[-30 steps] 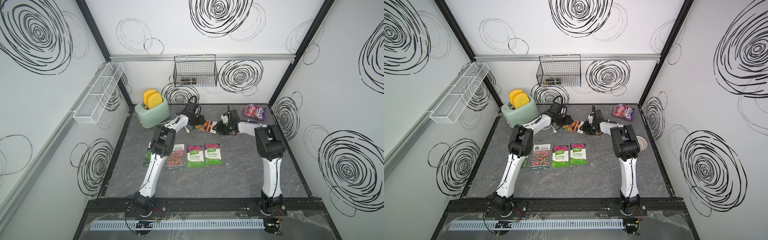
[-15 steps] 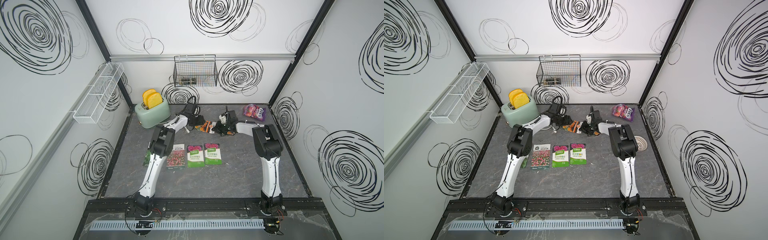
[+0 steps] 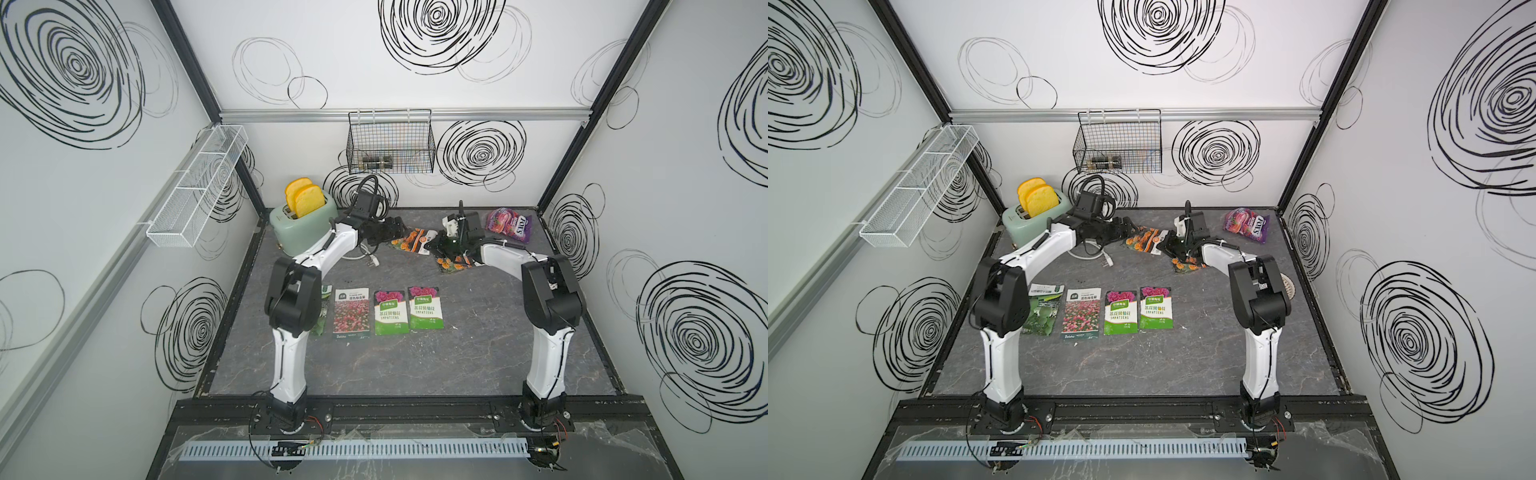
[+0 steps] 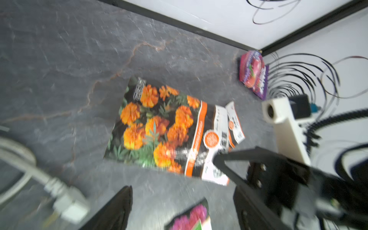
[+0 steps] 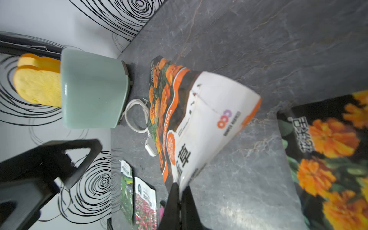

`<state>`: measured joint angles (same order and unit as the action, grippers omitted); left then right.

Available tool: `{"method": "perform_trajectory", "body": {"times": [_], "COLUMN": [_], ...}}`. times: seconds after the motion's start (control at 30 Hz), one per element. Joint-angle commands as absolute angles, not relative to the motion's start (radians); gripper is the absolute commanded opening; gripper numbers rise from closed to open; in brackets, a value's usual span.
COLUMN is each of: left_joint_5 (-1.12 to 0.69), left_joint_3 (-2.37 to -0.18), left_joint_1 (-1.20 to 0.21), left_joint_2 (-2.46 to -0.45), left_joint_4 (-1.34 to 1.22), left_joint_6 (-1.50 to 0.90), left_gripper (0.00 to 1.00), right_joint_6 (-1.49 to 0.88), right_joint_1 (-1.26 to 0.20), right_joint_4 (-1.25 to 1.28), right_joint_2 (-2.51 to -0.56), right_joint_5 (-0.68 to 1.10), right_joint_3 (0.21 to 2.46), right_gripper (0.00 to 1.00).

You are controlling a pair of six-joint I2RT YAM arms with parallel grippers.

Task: Arrange the seed packets in a row
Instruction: Pick up the seed packet from the center of the board.

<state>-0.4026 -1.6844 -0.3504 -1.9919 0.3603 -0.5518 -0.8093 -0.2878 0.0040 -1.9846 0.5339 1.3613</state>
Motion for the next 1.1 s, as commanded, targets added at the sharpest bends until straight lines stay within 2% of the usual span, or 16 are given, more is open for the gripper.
{"method": "perform_trajectory", "body": {"times": [0.0, 0.2, 0.37, 0.5, 0.8, 0.87, 1.0, 1.07], "left_joint_5": [-0.446, -0.528, -0.564, -0.577, -0.545, -0.544, -0.545, -0.541], "left_joint_3": [-1.513, -1.193, -1.042, -0.970, -0.945, -0.945, -0.944, -0.939], "left_joint_1": [-0.349, -0.388, -0.435, -0.473, -0.506, -0.510, -0.518, -0.525], "left_joint_2": [-1.874, -1.665, -1.609, -1.611, -1.589, -1.592, -1.615, -1.624], "left_joint_4": [0.265, 0.040, -0.137, -0.294, -0.423, -0.433, -0.456, -0.468], "left_joint_6": [-0.646, -0.849, -1.016, -1.123, -1.180, -1.184, -1.187, -1.188], "left_gripper": [0.86, 0.87, 0.87, 0.86, 0.84, 0.81, 0.63, 0.50], "right_joint_6": [-0.925, -1.063, -1.128, -1.145, -1.156, -1.157, -1.161, -1.162], "right_joint_1": [-0.276, -0.285, -0.307, -0.349, -0.437, -0.447, -0.463, -0.467], "right_joint_4": [0.072, 0.162, 0.192, 0.184, 0.159, 0.153, 0.141, 0.137], "right_joint_2": [-1.911, -1.756, -1.608, -1.508, -1.367, -1.345, -1.314, -1.306], "right_joint_5": [0.548, 0.510, 0.473, 0.442, 0.384, 0.377, 0.367, 0.366], "right_joint_3": [1.280, 1.113, 0.992, 0.922, 0.809, 0.800, 0.795, 0.795], "right_gripper": [0.00, 0.00, 0.00, 0.00, 0.00, 0.00, 0.00, 0.00]}}
